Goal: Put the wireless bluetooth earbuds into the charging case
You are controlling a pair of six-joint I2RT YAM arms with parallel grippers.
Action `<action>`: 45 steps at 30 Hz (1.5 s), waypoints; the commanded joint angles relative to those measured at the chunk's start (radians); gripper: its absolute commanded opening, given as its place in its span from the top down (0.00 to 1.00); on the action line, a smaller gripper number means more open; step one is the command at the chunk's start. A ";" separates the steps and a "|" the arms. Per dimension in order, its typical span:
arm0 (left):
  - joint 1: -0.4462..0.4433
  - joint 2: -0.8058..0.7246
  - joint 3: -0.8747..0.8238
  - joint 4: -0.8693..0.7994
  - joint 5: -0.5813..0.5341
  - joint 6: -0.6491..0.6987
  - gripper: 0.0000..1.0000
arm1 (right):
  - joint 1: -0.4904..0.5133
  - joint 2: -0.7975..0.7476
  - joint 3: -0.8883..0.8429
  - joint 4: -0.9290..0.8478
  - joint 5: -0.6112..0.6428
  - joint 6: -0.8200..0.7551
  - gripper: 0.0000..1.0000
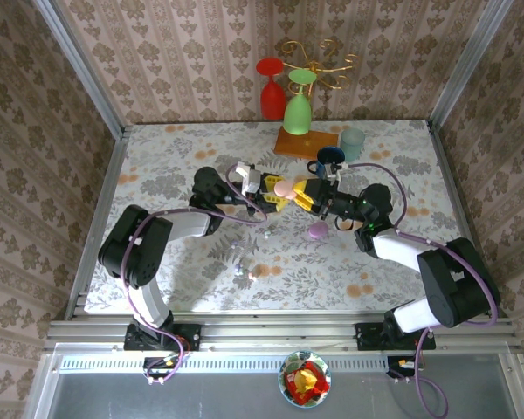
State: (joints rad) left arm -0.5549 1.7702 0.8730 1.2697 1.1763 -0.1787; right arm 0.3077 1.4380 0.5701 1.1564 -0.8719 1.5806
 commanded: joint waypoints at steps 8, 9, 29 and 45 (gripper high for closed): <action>0.019 -0.022 -0.081 0.032 0.000 -0.053 0.71 | 0.032 -0.358 0.219 -1.159 0.286 -0.986 0.15; 0.019 -0.027 -0.094 0.031 -0.004 -0.051 0.71 | 0.059 -0.372 0.251 -1.230 0.343 -1.095 0.14; 0.024 -0.072 -0.167 0.031 0.014 -0.042 0.71 | 0.340 -0.241 0.406 -1.308 0.843 -1.761 0.09; 0.030 -0.096 -0.195 0.031 0.026 -0.010 0.71 | 0.270 -0.262 0.396 -1.190 0.945 -1.566 0.11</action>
State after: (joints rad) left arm -0.5224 1.7199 0.6838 1.2652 1.1690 -0.2089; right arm 0.5983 1.1755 0.9413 -0.0658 0.0227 -0.0559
